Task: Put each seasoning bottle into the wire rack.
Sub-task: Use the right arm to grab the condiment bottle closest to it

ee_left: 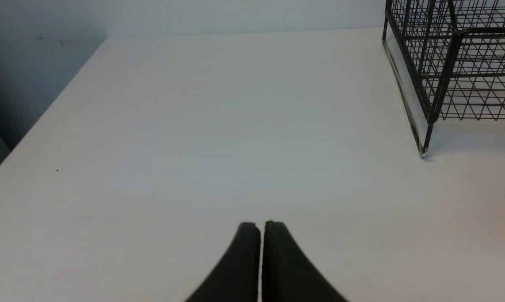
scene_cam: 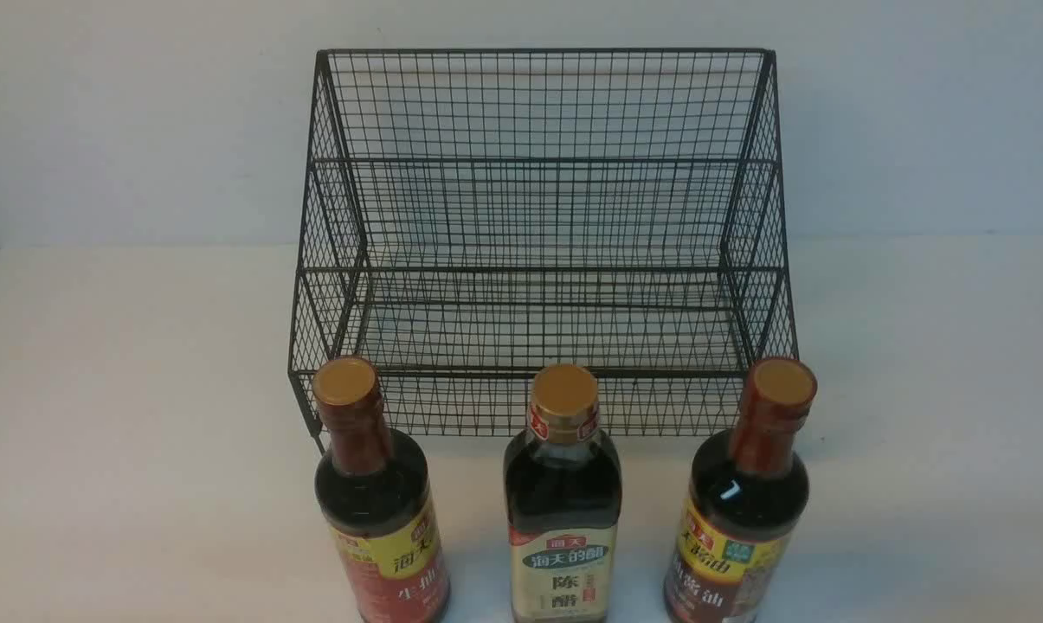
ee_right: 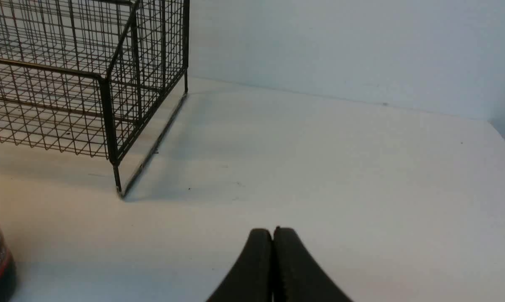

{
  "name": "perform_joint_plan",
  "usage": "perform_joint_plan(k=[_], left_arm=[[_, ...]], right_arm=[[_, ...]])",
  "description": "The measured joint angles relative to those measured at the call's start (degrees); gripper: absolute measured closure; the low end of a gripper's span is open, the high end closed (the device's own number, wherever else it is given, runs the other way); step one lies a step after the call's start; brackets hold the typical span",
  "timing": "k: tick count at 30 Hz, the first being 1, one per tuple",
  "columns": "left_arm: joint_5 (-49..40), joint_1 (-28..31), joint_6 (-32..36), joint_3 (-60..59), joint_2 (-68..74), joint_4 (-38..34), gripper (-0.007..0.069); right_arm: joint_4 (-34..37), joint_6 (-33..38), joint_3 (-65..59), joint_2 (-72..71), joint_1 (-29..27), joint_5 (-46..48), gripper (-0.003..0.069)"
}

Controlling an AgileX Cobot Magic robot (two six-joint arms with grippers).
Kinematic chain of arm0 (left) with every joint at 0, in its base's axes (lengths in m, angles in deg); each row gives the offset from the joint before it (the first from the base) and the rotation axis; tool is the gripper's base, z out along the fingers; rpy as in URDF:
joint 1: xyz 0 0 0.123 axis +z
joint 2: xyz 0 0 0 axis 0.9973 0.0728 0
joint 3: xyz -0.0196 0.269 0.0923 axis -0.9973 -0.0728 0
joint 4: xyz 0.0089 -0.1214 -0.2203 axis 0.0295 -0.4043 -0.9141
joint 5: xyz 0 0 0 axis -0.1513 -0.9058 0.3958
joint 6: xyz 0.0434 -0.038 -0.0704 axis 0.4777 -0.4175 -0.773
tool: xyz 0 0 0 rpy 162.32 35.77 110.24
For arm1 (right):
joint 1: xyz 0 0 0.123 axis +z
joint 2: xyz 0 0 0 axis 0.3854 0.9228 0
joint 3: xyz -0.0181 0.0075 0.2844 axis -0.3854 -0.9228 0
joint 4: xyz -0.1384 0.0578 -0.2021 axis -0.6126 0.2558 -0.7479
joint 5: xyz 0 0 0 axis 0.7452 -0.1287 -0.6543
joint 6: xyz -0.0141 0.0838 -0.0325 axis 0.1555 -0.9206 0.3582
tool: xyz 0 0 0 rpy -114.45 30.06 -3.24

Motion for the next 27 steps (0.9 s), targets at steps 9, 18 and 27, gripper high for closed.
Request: perform_joint_plan(k=[9,18,27], left_arm=[[0.0,0.0,0.0,0.0,0.0,0.0,0.0629],[0.0,0.0,0.0,0.0,0.0,0.0,0.0629],[0.0,0.0,0.0,0.0,0.0,0.0,0.0629]], right_arm=[[0.0,0.0,0.0,0.0,0.0,0.0,0.0673],[0.0,0.0,0.0,0.0,0.0,0.0,0.0673],[0.6,-0.2,0.0,0.0,0.0,-0.2,0.0673]])
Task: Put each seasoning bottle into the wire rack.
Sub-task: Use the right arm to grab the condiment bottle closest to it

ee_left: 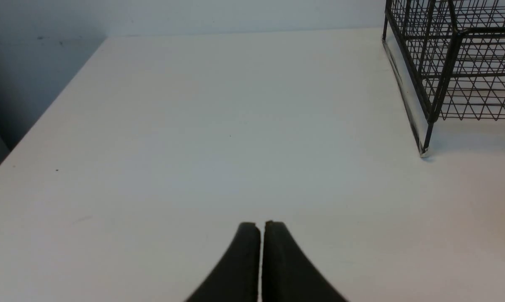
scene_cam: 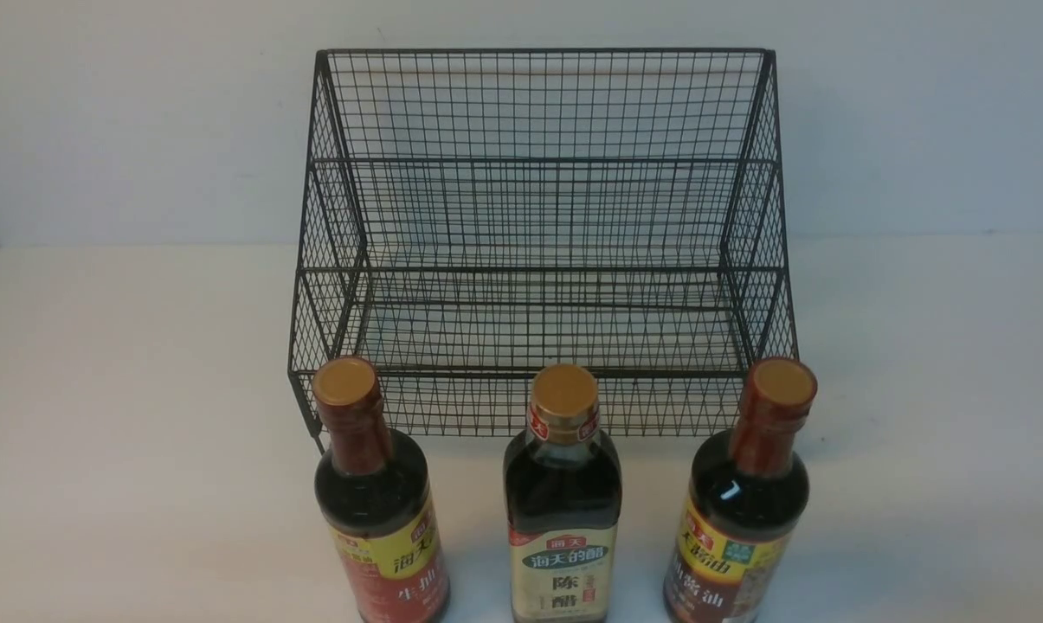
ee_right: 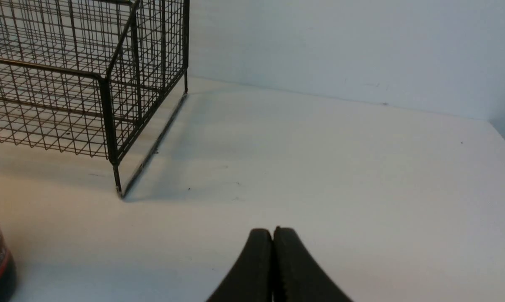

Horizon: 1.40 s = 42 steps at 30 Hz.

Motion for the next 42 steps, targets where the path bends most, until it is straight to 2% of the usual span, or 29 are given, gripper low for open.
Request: perform_joint_plan(k=[2,4,5,6,8,10,13,16,19,24,25,29,31,33,34,38,40,41,42], left_arm=[[0.0,0.0,0.0,0.0,0.0,0.0,0.0629],[0.0,0.0,0.0,0.0,0.0,0.0,0.0629],[0.0,0.0,0.0,0.0,0.0,0.0,0.0629],[0.0,0.0,0.0,0.0,0.0,0.0,0.0629],[0.0,0.0,0.0,0.0,0.0,0.0,0.0629],[0.0,0.0,0.0,0.0,0.0,0.0,0.0629],[0.0,0.0,0.0,0.0,0.0,0.0,0.0629],[0.0,0.0,0.0,0.0,0.0,0.0,0.0629],[0.0,0.0,0.0,0.0,0.0,0.0,0.0629],[0.0,0.0,0.0,0.0,0.0,0.0,0.0629],[0.0,0.0,0.0,0.0,0.0,0.0,0.0629],[0.0,0.0,0.0,0.0,0.0,0.0,0.0629],[0.0,0.0,0.0,0.0,0.0,0.0,0.0629],[0.0,0.0,0.0,0.0,0.0,0.0,0.0629],[0.0,0.0,0.0,0.0,0.0,0.0,0.0629],[0.0,0.0,0.0,0.0,0.0,0.0,0.0629],[0.0,0.0,0.0,0.0,0.0,0.0,0.0629],[0.0,0.0,0.0,0.0,0.0,0.0,0.0629],[0.0,0.0,0.0,0.0,0.0,0.0,0.0629]], right_arm=[[2.8,-1.7,-0.1,0.0,0.0,-1.1,0.0673],[11.0,-5.8,-0.3,0.0,0.0,-2.5,0.0673],[13.0,-6.9,-0.3,0.0,0.0,-2.7,0.0673],[22.8,-11.4,-0.3,0.0,0.0,-3.5,0.0673],[30.9,-13.5,-0.3,0.0,0.0,-4.0,0.0673],[34.4,-14.1,-0.3,0.0,0.0,-4.2,0.0673],[43.8,-14.6,-0.3,0.0,0.0,-4.4,0.0673],[46.7,-14.6,-0.3,0.0,0.0,-4.5,0.0673],[48.2,-14.1,0.4,0.0,0.0,-3.1,0.0673],[46.2,-4.4,11.1,0.7,0.0,0.8,0.0673],[44.5,-1.1,15.7,2.5,0.0,1.9,0.0673],[36.9,4.5,27.8,11.8,0.0,10.2,0.0673],[32.1,5.2,33.2,19.2,0.0,17.6,0.0673],[30.5,5.2,35.5,22.6,0.0,20.3,0.0673],[28.8,4.9,39.4,28.7,0.0,23.9,0.0661],[29.0,6.3,44.2,35.9,0.0,25.8,0.0621],[34.0,13.3,47.1,41.4,0.4,27.2,0.054],[34.4,13.3,47.1,41.4,0.5,27.2,0.0534],[36.4,16.7,47.8,43.0,1.2,27.5,0.0506]])
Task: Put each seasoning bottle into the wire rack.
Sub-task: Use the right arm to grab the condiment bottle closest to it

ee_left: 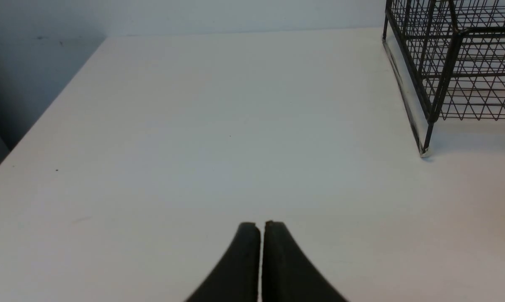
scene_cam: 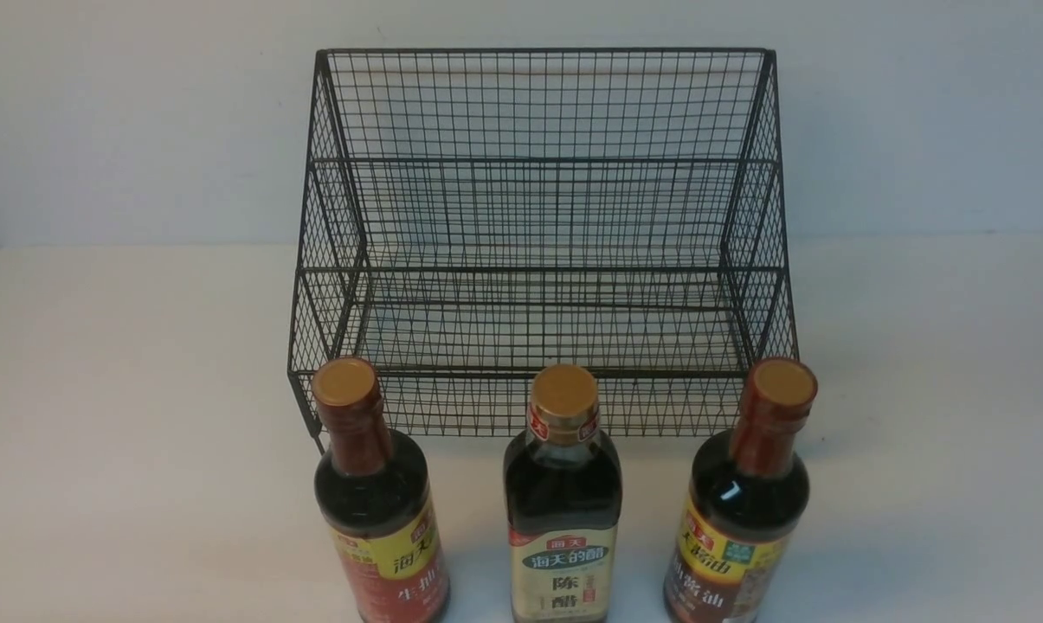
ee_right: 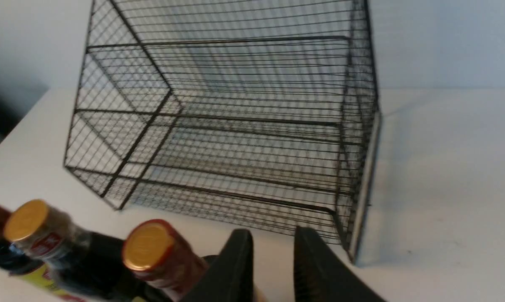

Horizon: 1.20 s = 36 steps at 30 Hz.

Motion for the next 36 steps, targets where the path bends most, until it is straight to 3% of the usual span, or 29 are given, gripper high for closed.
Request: perform_joint_plan(k=[2,7,11,16,22,27,32,34,36], left_arm=[[0.0,0.0,0.0,0.0,0.0,0.0,0.0629],[0.0,0.0,0.0,0.0,0.0,0.0,0.0629],[0.0,0.0,0.0,0.0,0.0,0.0,0.0629],[0.0,0.0,0.0,0.0,0.0,0.0,0.0629],[0.0,0.0,0.0,0.0,0.0,0.0,0.0629],[0.0,0.0,0.0,0.0,0.0,0.0,0.0629],[0.0,0.0,0.0,0.0,0.0,0.0,0.0629],[0.0,0.0,0.0,0.0,0.0,0.0,0.0629],[0.0,0.0,0.0,0.0,0.0,0.0,0.0629]], right_arm=[[5.8,9.7,1.2,3.7,3.6,0.9,0.04],[8.1,18.3,2.8,9.9,10.1,1.2,0.021],[6.3,18.8,2.9,13.9,13.8,-0.6,0.0062],[5.9,19.0,2.9,17.9,14.8,-2.7,-0.0008],[5.9,20.0,2.9,22.6,14.9,-4.5,0.0001],[6.0,20.2,2.9,26.3,15.0,-4.5,0.0055],[6.0,20.5,2.9,28.5,15.2,-4.1,0.0196],[5.3,21.2,3.5,28.7,15.2,-3.0,0.0333],[3.3,21.4,4.5,28.6,15.2,-2.0,0.0385]])
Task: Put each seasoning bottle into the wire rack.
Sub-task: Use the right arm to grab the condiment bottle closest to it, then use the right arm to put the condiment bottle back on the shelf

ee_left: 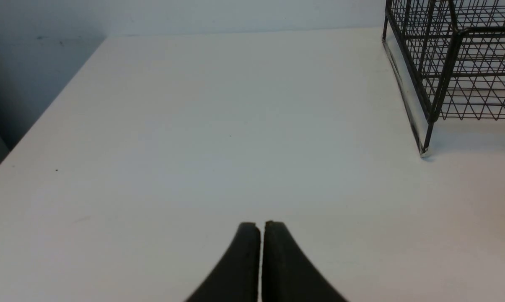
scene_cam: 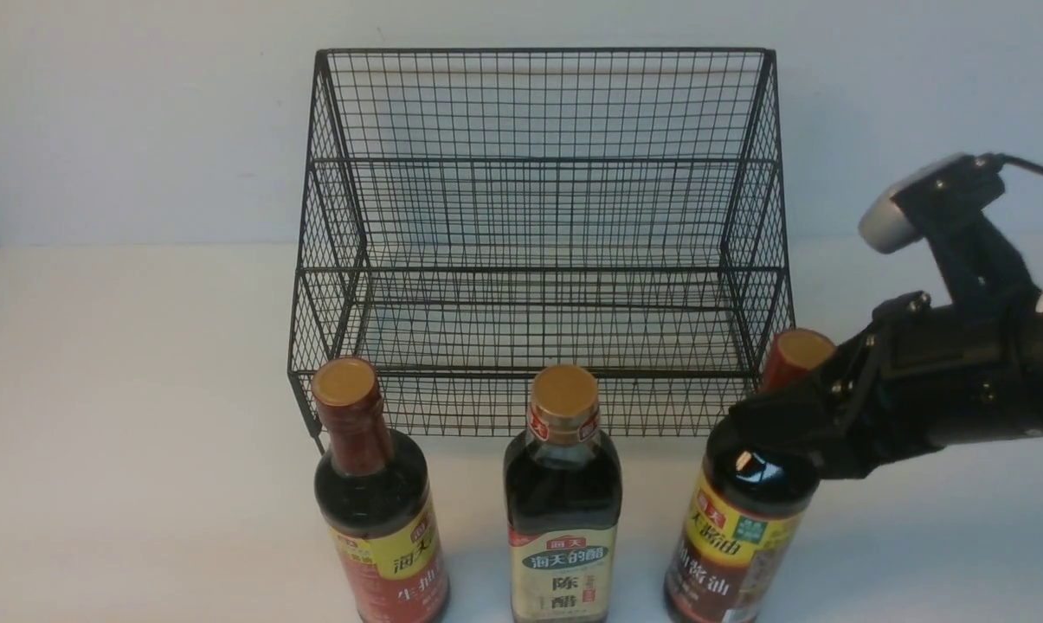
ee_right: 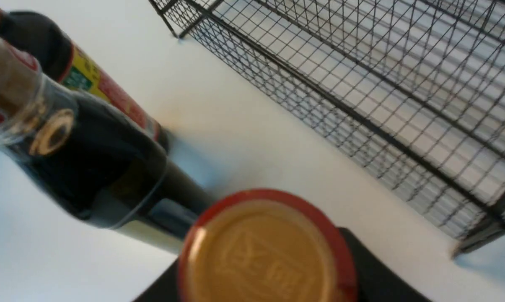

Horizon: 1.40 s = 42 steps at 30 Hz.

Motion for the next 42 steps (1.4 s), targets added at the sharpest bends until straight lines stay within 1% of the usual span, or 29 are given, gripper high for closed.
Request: perform_joint_plan(k=[2,3,4,6,9,12,14,18,21,22,26,28,32,38,42], left_arm=[[0.0,0.0,0.0,0.0,0.0,0.0,0.0629],[0.0,0.0,0.0,0.0,0.0,0.0,0.0629],[0.0,0.0,0.0,0.0,0.0,0.0,0.0629],[0.0,0.0,0.0,0.0,0.0,0.0,0.0629],[0.0,0.0,0.0,0.0,0.0,0.0,0.0629],[0.0,0.0,0.0,0.0,0.0,0.0,0.0629],[0.0,0.0,0.0,0.0,0.0,0.0,0.0629],[0.0,0.0,0.0,0.0,0.0,0.0,0.0629],[0.0,0.0,0.0,0.0,0.0,0.0,0.0629],[0.0,0.0,0.0,0.0,0.0,0.0,0.0629],[0.0,0.0,0.0,0.0,0.0,0.0,0.0629],[0.0,0.0,0.0,0.0,0.0,0.0,0.0629],[0.0,0.0,0.0,0.0,0.0,0.0,0.0629],[0.0,0.0,0.0,0.0,0.0,0.0,0.0629],[0.0,0.0,0.0,0.0,0.0,0.0,0.0629]], right_arm=[[-0.6,-0.1,0.6,0.0,0.0,1.9,0.0381],[-2.2,-0.2,1.9,-0.2,0.1,5.9,0.0376],[-2.3,-0.4,2.3,-0.3,0.0,7.0,0.0376],[-4.5,-2.4,5.6,-0.8,0.1,13.1,0.0376],[-7.1,-5.8,11.9,-1.5,0.1,19.6,0.0376],[-9.3,-9.1,19.1,-1.6,0.1,23.3,0.0376],[-10.2,-10.2,23.1,-1.6,0.1,23.9,0.0376],[-11.2,-10.6,29.4,-1.6,0.1,22.8,0.0376],[-11.1,-10.6,32.7,-1.6,0.1,17.8,0.0376],[-11.0,-10.3,33.3,-1.6,0.1,14.3,0.0376],[-11.0,-9.4,33.6,-1.0,0.1,6.9,0.0376],[-11.0,-9.3,33.7,0.2,0.1,5.1,0.0376],[-11.3,-9.2,33.7,3.0,0.1,4.4,0.0376],[-15.5,-9.3,33.7,10.7,0.1,4.5,0.0376],[-16.6,-9.7,34.1,13.9,0.1,1.0,0.0376]])
